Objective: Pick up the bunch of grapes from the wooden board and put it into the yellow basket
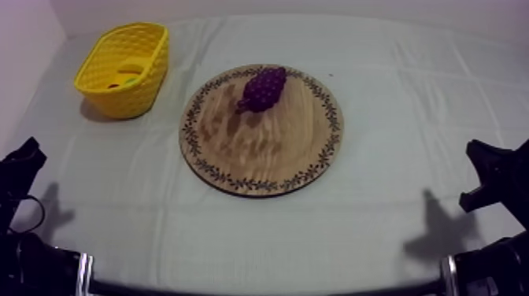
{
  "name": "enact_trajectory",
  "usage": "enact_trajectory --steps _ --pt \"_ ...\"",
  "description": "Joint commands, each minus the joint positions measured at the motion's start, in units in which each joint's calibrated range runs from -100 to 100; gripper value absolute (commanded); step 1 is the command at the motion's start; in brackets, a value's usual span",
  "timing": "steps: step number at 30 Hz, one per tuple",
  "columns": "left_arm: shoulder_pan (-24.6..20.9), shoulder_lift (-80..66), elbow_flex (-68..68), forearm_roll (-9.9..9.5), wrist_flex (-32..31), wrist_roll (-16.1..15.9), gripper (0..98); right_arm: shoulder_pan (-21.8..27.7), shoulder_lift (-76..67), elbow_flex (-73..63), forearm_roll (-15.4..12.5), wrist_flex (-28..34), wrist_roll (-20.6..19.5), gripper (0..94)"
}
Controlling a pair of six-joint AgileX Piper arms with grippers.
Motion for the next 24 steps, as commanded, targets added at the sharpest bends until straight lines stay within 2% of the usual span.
enact_trajectory --steps 1,17,20,24 --pt "0.0 0.0 0.0 0.01 0.0 0.0 0.1 0.0 0.0 0.0 0.0 0.0 0.0 0.4" --pt "0.0 0.0 0.0 0.01 0.0 0.0 0.1 0.0 0.0 0.0 0.0 0.0 0.0 0.4" --pt "0.0 0.0 0.0 0.15 0.0 -3.9 1.7 0.0 0.0 0.0 0.0 0.0 0.0 0.4" --pt "0.0 0.0 0.1 0.29 -0.1 -6.7 1.2 0.0 0.0 0.0 0.0 0.0 0.0 0.4"
